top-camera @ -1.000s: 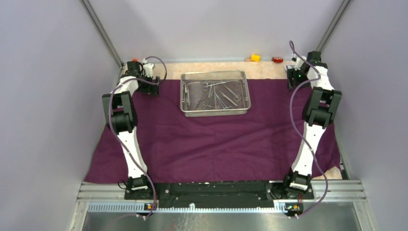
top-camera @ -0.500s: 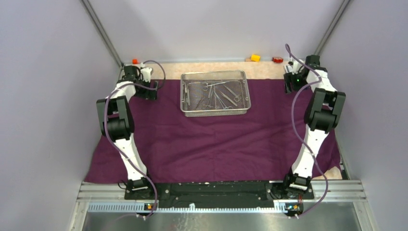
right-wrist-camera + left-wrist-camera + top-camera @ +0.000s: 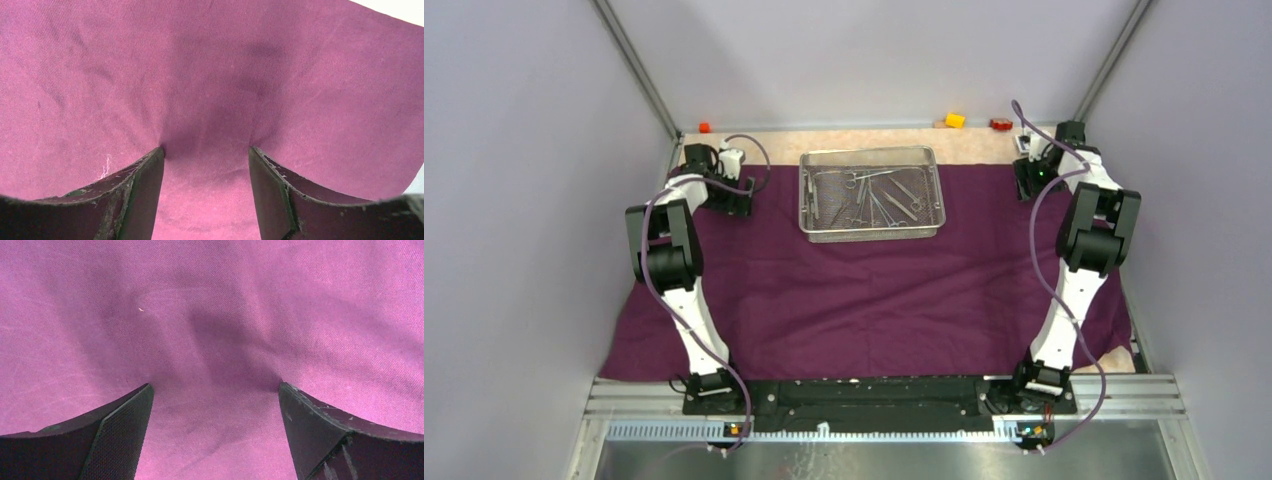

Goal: Open and lay out the surgical kit
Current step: Smooth out the surgical kit at the center of the board.

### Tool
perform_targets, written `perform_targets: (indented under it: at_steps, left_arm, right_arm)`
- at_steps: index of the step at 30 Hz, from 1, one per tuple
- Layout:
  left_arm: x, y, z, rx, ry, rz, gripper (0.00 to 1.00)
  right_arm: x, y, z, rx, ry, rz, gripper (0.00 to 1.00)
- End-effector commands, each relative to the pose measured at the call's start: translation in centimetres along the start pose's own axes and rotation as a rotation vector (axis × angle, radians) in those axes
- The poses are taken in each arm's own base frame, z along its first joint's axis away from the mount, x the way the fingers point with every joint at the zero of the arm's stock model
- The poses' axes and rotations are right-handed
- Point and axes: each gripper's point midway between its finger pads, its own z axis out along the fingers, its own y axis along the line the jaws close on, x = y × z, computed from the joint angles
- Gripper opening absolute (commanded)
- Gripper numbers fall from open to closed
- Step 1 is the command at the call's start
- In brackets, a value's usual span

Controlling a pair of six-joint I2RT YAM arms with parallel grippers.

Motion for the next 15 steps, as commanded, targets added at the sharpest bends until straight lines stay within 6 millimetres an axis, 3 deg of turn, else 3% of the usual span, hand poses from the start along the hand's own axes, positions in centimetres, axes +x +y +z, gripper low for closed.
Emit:
perform_targets:
  at_steps: [1, 15]
  left_arm:
    - [1.5, 1.1, 1.5, -0.033, 0.052, 0.024, 0.99]
    - [2.3, 1.9, 4.2, -0.029, 0.119, -0.001, 0.99]
  right_arm:
    - [1.1, -1.0, 1.5, 0.047, 0.031, -0.033, 0.61]
    - [1.7, -2.5, 4.1, 0.108, 0.086, -0.051, 0.57]
